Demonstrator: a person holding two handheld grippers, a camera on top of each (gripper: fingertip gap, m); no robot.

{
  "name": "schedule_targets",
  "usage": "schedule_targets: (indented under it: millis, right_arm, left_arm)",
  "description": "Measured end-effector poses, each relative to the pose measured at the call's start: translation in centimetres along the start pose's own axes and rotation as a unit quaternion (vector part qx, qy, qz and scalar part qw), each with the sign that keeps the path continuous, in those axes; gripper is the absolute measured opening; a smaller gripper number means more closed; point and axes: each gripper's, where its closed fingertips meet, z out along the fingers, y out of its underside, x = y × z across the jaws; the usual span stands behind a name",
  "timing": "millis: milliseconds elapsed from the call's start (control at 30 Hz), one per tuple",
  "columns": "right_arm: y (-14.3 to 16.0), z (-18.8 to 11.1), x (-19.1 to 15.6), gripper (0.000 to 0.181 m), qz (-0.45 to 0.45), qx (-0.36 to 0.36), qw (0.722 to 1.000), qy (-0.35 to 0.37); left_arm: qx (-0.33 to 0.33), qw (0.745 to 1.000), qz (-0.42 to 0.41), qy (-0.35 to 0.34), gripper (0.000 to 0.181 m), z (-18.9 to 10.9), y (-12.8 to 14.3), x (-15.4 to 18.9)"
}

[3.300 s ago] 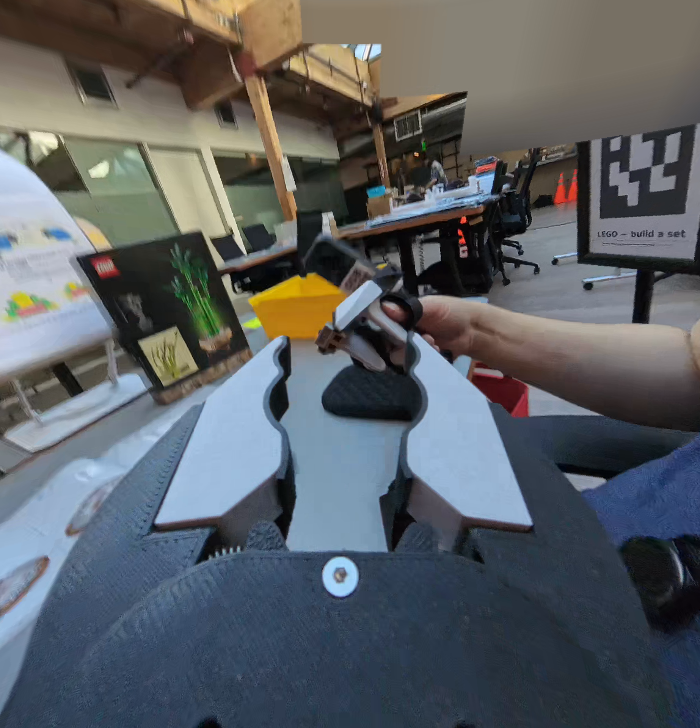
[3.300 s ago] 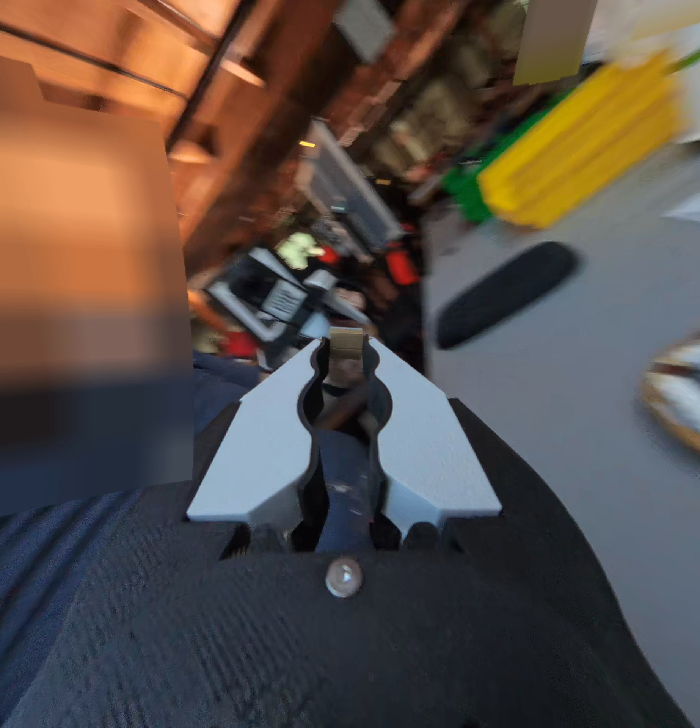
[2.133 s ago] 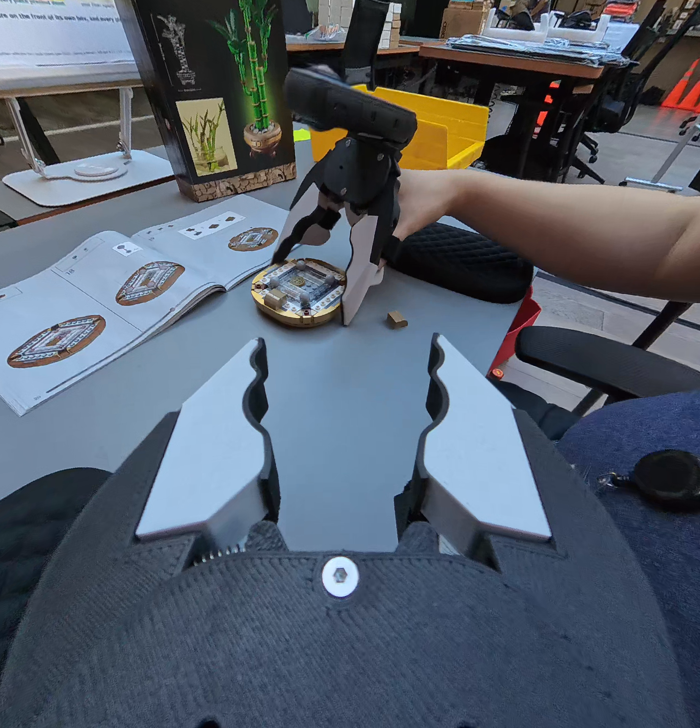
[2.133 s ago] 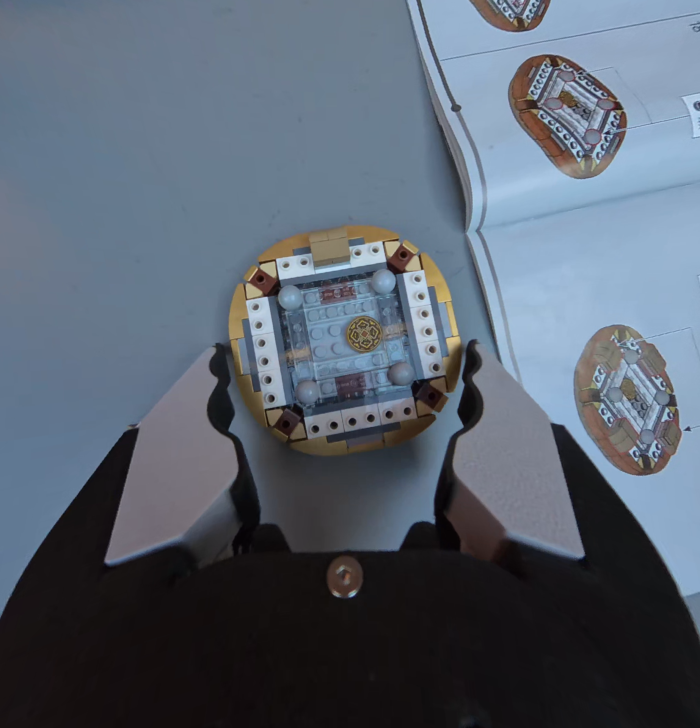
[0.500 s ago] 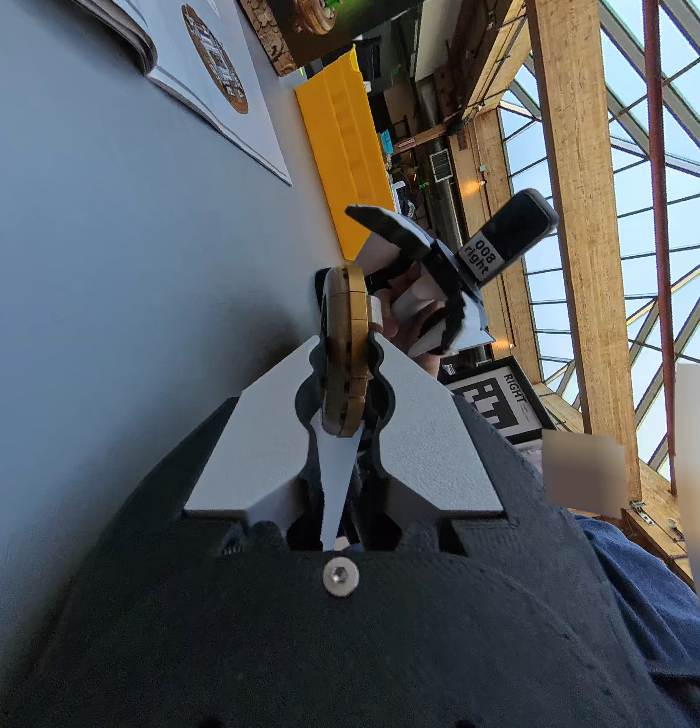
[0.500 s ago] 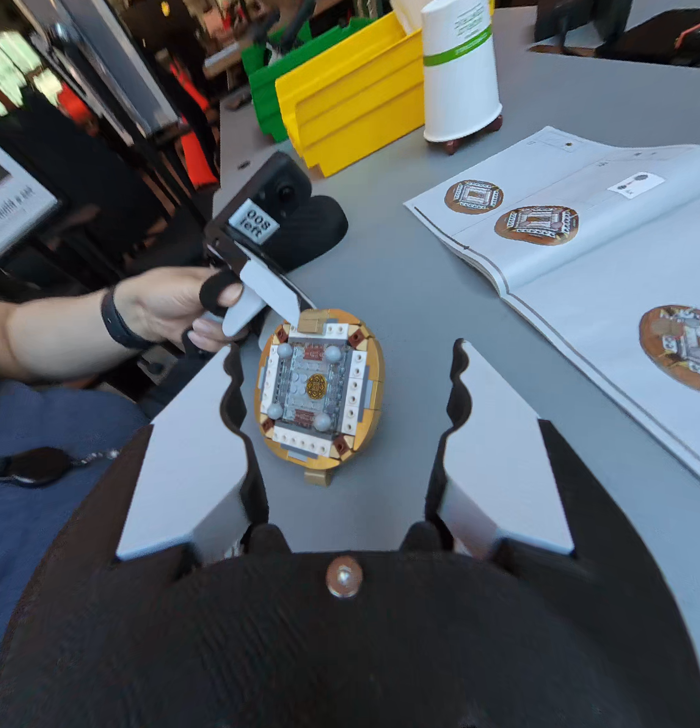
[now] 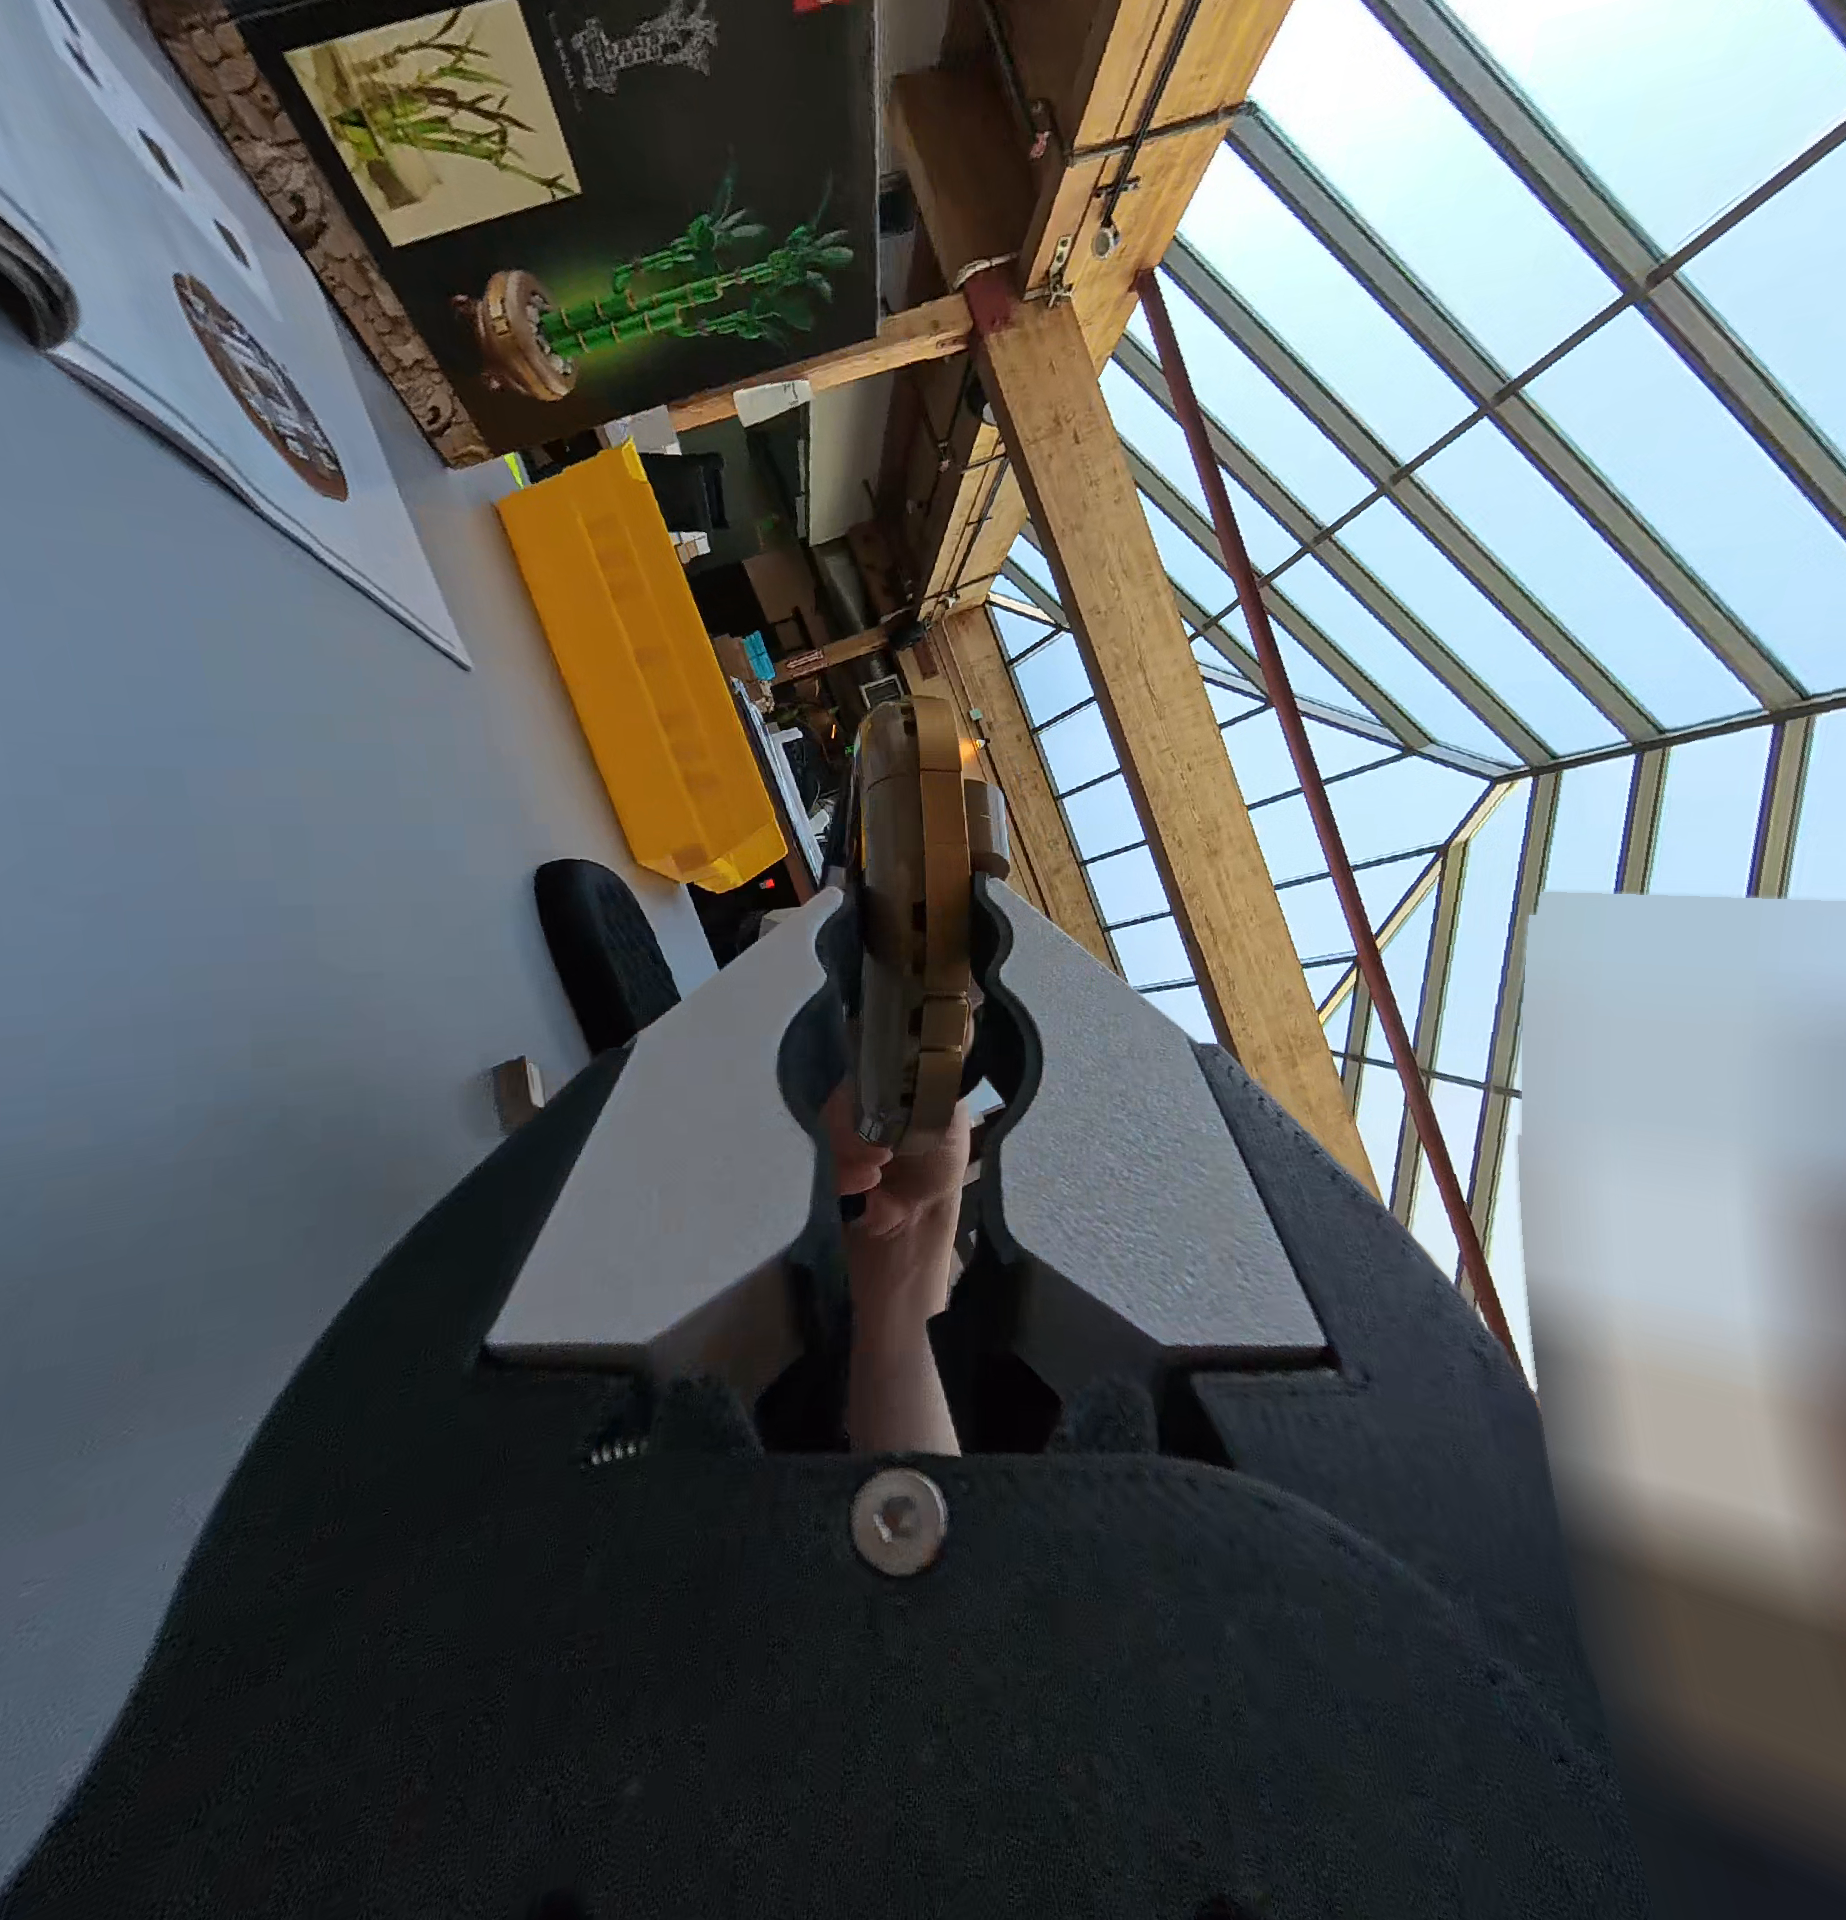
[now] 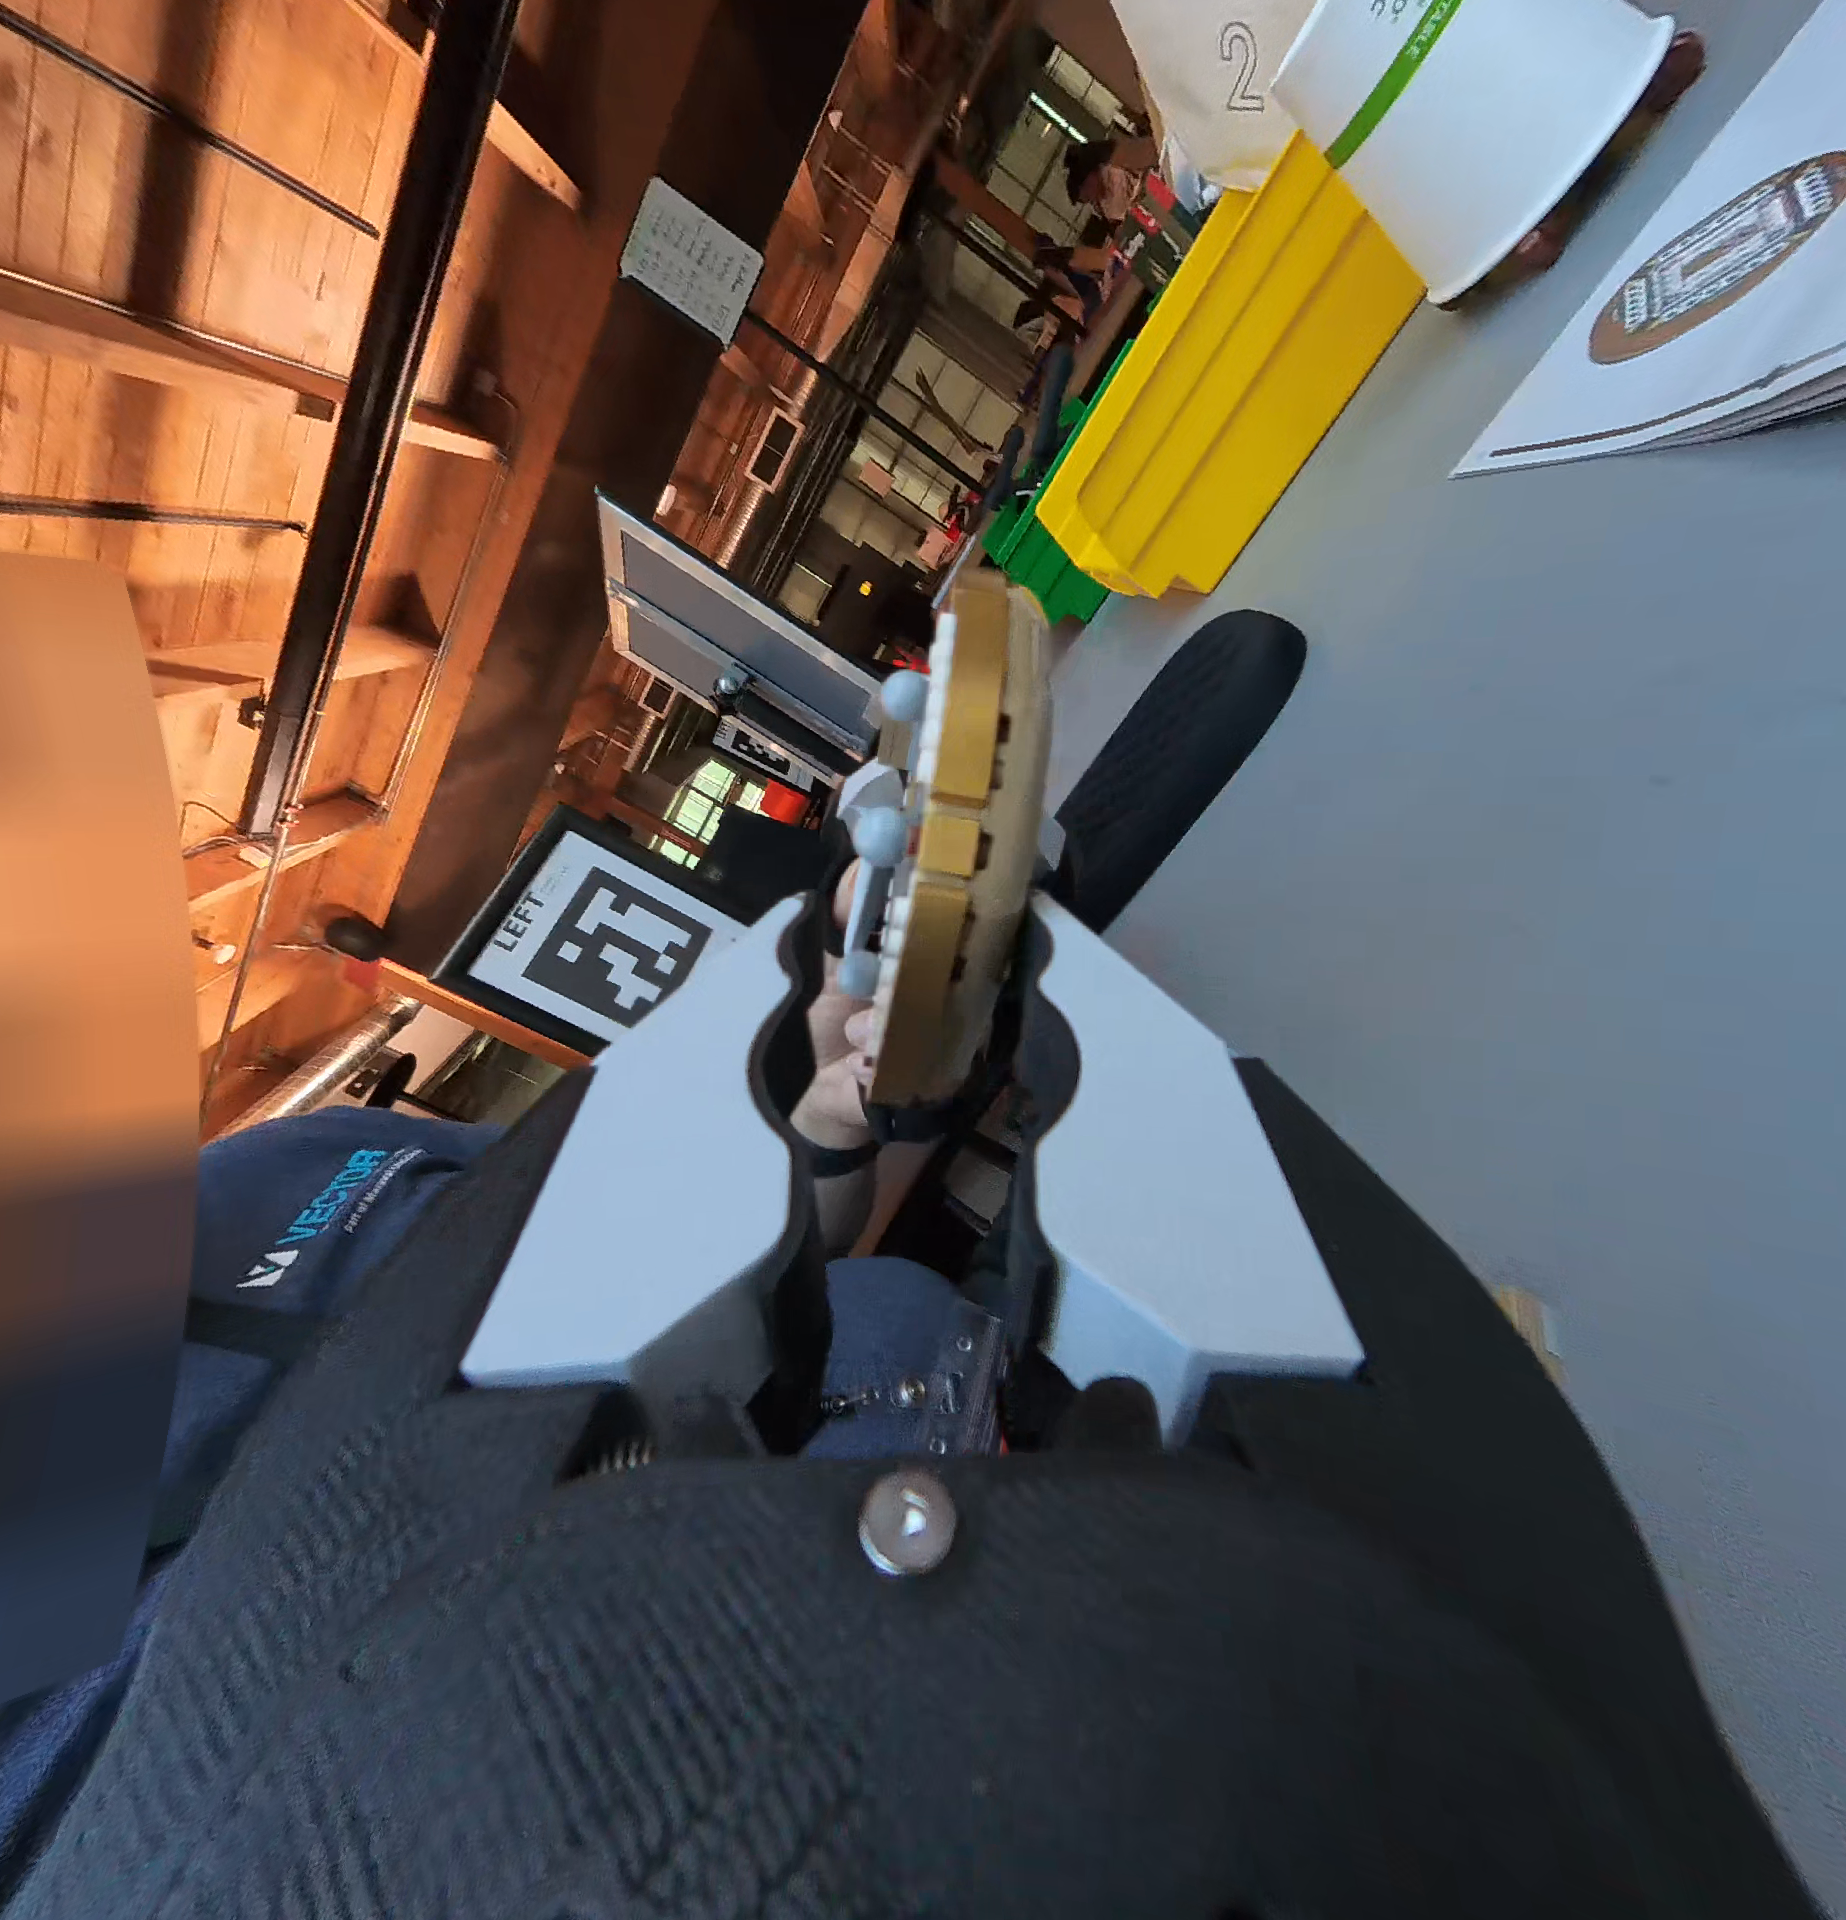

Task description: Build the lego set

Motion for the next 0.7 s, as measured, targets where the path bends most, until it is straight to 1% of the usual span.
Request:
schedule_targets:
  millis: [33,100,167,200,300,367,467,600,700]
  right_arm:
    - [0.2,0.2,0.1,0.022,-0.003,-0.004,1.0,-0.001]
    - [0.3,0.5,0.0,0.02,0.007,0.0,1.0,-0.015]
    - [0.6,0.6,-0.2,0.02,0.03,-0.007,0.999,-0.033]
    - [0.7,0.6,-0.2,0.02,0.042,-0.011,0.998,-0.039]
    - [1.2,0.8,0.0,0.02,0.074,-0.025,0.996,-0.046]
    - [1.4,1.0,0.1,0.02,0.078,-0.034,0.996,-0.041]
    - [1.9,1.5,0.3,0.02,0.069,-0.05,0.996,-0.025]
    - [2.4,2.1,0.2,0.02,0.065,-0.076,0.995,-0.025]
    - [2.9,2.3,0.7,0.02,0.05,-0.099,0.994,-0.004]
  left_arm:
    - [0.002,1.0,0.006,0.003,0.018,-0.1,0.0,0.4]
    - [0.008,1.0,0.025,0.001,0.018,-0.3,0.0,0.8]
    - [-0.007,0.999,0.042,-0.005,0.018,-0.6,0.4,0.9]
    - [-0.016,0.999,0.049,-0.008,0.021,-0.8,0.7,1.0]
    - [-0.035,0.997,0.064,-0.003,0.037,-1.3,1.1,1.6]
    - [-0.047,0.996,0.07,-0.006,0.043,-1.5,1.5,1.7]
    - [-0.067,0.994,0.075,-0.034,0.049,-1.5,1.8,0.8]
    - [-0.097,0.992,0.058,-0.048,0.042,-1.0,2.3,-0.3]
    - [-0.134,0.989,0.044,-0.042,0.029,-0.7,3.3,-0.5]
